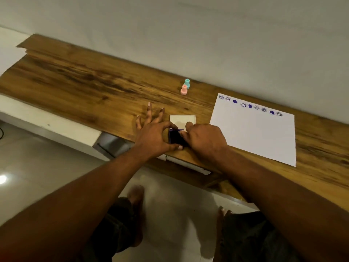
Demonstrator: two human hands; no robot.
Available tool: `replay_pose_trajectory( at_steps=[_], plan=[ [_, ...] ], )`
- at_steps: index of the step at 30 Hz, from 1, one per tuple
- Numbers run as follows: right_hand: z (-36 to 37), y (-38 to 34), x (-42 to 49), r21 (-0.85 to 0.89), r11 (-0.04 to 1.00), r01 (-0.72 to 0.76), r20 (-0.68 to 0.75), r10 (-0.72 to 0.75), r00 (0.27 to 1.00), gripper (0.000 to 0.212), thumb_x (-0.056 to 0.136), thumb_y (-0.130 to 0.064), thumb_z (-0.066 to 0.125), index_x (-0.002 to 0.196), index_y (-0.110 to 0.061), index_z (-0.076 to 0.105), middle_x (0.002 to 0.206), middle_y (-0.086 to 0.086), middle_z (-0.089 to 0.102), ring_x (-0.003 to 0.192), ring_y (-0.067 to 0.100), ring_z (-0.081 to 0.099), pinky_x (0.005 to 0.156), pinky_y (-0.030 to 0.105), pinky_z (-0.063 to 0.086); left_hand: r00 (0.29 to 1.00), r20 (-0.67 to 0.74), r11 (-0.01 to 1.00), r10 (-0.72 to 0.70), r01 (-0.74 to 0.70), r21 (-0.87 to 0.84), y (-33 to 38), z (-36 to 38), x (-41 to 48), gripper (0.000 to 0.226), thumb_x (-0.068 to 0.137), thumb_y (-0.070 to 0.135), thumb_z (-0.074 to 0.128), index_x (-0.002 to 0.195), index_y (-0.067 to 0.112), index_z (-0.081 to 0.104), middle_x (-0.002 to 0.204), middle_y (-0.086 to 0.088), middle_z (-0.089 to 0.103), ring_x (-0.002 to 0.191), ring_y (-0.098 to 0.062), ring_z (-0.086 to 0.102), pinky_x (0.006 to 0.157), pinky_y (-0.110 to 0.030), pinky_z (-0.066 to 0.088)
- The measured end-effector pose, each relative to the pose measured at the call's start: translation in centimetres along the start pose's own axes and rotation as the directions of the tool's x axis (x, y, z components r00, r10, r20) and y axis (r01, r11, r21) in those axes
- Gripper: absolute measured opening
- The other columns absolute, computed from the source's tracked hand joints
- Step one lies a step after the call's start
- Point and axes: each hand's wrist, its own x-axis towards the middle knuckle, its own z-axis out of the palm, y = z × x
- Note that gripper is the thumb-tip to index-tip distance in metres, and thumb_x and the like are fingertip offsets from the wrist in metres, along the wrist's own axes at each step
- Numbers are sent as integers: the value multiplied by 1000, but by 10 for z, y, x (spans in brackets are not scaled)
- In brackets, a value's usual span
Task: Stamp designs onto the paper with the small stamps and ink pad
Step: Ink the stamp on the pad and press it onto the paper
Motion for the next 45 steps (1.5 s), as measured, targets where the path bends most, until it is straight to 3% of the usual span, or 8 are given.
replay_pose_trajectory(
  at_steps=[3,5,9,16,19,27,35,45],
  plan=[
    [-18,37,-6,98,989,-114,-144,128,981,51,105,-60,28,102,-21,61,76,0,65,63,19,54,50,25,27,997,67,988,25,-35,151,10,-14,8,86,62,91,69,137,49,58,177,0,3,156,-30,-31,121,-68,-9],
    [-28,77,-14,180,951,-251,-157,279,947,54,106,-58,29,98,-17,62,77,7,67,73,31,63,54,32,37,995,89,969,53,-73,237,22,-23,15,102,60,99,57,149,48,48,177,0,2,157,-31,-27,121,-68,-11],
    [-43,172,-34,276,847,-454,-130,501,856,57,107,-52,31,101,-13,72,95,20,73,96,42,65,76,41,48,987,5,970,160,-158,185,75,-20,30,114,57,108,34,152,47,44,176,3,12,161,-27,-14,122,-65,-11],
    [-32,285,-76,243,706,-665,-158,705,691,56,106,-49,35,89,-6,67,90,26,69,88,45,64,72,42,49,884,133,878,448,-463,119,192,38,46,97,80,96,32,159,40,37,176,4,11,162,-21,-5,120,-53,-20],
    [-20,304,-81,250,680,-689,-148,730,667,54,107,-44,38,93,-4,70,91,26,71,86,43,65,69,36,41,855,189,859,483,-504,89,226,60,54,96,85,92,30,162,35,34,176,2,12,163,-24,0,127,-55,-8],
    [-2,314,-76,265,683,-680,-123,724,679,51,108,-35,43,90,4,71,95,31,70,92,46,64,76,44,46,857,236,872,458,-484,68,242,87,76,90,91,86,30,164,34,29,177,2,7,162,-24,5,128,-51,10],
    [4,318,-74,168,714,-680,-146,700,699,51,108,-38,44,88,2,69,93,30,70,92,48,64,76,46,46,884,150,889,442,-454,57,243,94,88,83,90,86,29,152,35,50,169,3,35,155,-23,30,122,-51,26],
    [7,309,-69,84,688,-721,-105,726,680,53,108,-46,40,104,-1,69,106,28,70,102,46,65,83,44,49,892,153,895,425,-439,75,246,96,88,87,88,88,23,151,36,53,168,3,36,154,-25,31,122,-53,26]
  ],
)
